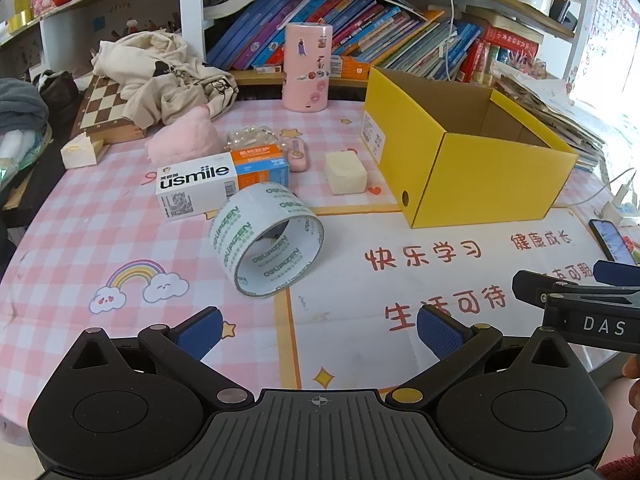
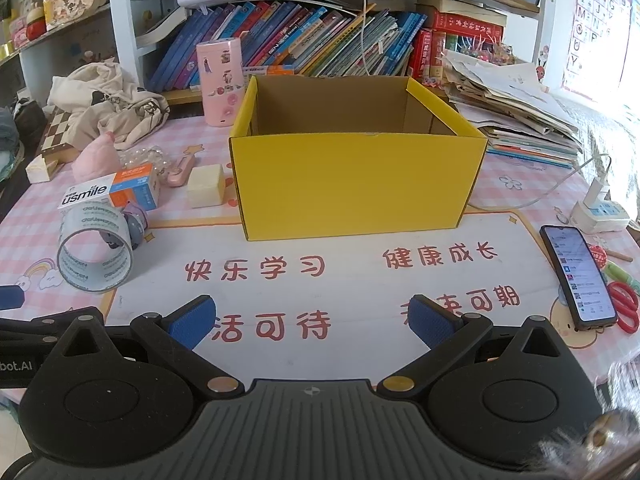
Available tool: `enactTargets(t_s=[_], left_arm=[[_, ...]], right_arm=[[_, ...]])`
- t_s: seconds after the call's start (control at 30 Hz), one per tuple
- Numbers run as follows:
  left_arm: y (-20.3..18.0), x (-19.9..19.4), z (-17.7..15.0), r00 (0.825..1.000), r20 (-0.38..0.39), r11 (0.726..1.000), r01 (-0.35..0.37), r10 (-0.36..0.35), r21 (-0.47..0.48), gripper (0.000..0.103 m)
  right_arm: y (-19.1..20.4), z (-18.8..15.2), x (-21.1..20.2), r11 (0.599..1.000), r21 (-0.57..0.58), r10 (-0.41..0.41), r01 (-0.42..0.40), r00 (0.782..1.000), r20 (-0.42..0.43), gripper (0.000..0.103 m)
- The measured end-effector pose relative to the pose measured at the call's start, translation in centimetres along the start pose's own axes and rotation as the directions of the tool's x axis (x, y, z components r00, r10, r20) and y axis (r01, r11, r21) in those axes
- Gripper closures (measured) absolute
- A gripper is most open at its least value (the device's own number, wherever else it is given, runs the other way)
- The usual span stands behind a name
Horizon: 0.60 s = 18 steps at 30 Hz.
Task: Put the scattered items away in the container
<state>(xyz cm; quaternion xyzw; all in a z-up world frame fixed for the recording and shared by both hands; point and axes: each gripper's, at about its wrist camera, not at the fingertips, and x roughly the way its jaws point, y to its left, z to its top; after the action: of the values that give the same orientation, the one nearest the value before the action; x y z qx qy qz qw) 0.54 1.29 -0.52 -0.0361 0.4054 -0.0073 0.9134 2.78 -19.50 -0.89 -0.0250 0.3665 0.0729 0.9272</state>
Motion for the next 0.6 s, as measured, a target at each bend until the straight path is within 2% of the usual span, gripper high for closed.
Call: enactTargets(t_s=[0.6], left_arm=[[0.35, 0.36, -0.02, 0.999, -0.007, 0.999, 0.032, -0.032, 0.01, 0.0]], right_arm=[[0.94, 0.27, 0.39, 1.0, -0.021, 0.004, -0.004, 1.0, -0.008, 0.0]])
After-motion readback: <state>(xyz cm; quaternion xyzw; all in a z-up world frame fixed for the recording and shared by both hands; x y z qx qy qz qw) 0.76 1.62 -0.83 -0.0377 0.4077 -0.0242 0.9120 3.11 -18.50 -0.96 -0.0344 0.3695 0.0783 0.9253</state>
